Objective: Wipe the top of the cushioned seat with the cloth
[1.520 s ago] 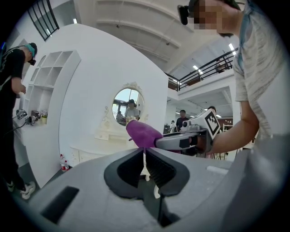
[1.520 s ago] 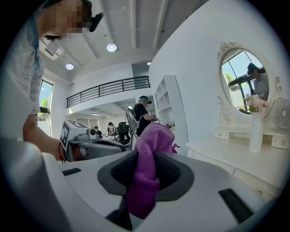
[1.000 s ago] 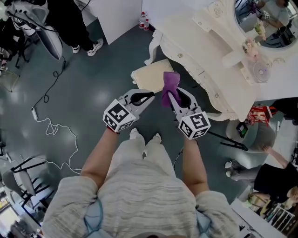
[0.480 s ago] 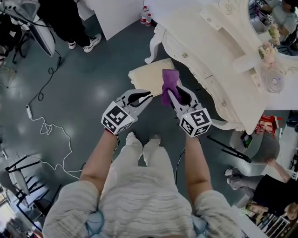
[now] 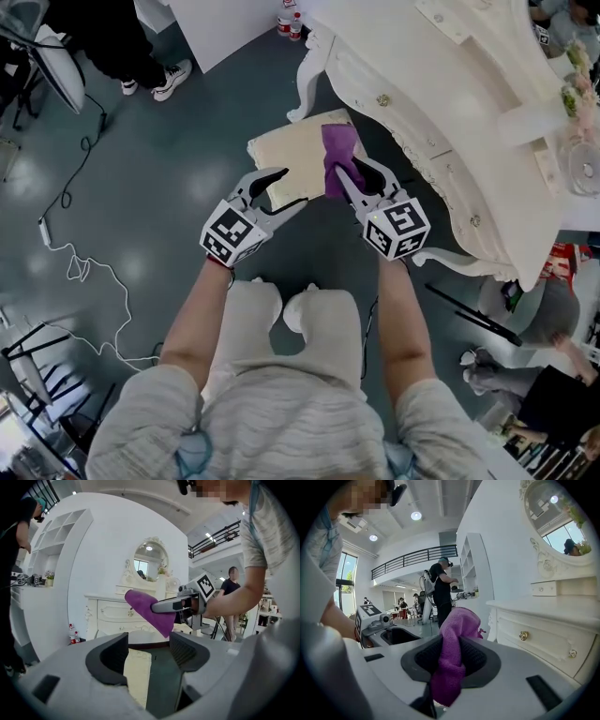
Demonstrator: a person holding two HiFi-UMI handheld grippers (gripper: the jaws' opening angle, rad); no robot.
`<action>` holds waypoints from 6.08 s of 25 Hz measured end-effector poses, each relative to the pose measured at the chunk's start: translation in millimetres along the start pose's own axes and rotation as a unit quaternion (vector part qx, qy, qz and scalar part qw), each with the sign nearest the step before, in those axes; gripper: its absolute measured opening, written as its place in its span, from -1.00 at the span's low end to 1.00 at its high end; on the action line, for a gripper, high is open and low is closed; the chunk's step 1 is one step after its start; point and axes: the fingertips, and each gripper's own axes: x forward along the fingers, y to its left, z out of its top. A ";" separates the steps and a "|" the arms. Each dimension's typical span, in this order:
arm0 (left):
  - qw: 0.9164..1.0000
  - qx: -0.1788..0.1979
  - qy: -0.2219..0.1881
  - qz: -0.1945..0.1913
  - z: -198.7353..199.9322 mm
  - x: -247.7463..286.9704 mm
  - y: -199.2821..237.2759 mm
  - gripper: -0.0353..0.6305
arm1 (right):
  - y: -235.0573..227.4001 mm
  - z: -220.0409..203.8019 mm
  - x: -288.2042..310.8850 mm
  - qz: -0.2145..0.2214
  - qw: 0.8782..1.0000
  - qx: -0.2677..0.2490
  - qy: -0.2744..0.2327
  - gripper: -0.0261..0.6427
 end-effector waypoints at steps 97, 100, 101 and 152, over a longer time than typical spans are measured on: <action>0.994 0.036 0.053 0.092 -279.8 77.4 77.2 0.88 | -30.5 -231.5 247.1 -0.028 0.956 -0.167 0.241 -0.63; 0.993 0.033 0.056 0.094 -283.7 77.4 77.0 0.88 | -15.0 -232.4 249.9 -0.015 0.957 -0.164 0.237 -0.63; 0.993 0.032 0.057 0.095 -285.1 77.3 76.8 0.88 | -9.4 -232.7 250.9 -0.008 0.958 -0.162 0.236 -0.63; 0.995 0.032 0.036 0.088 -275.6 80.6 80.4 0.88 | -203.3 -252.1 112.1 -0.192 0.932 -0.084 0.298 -0.63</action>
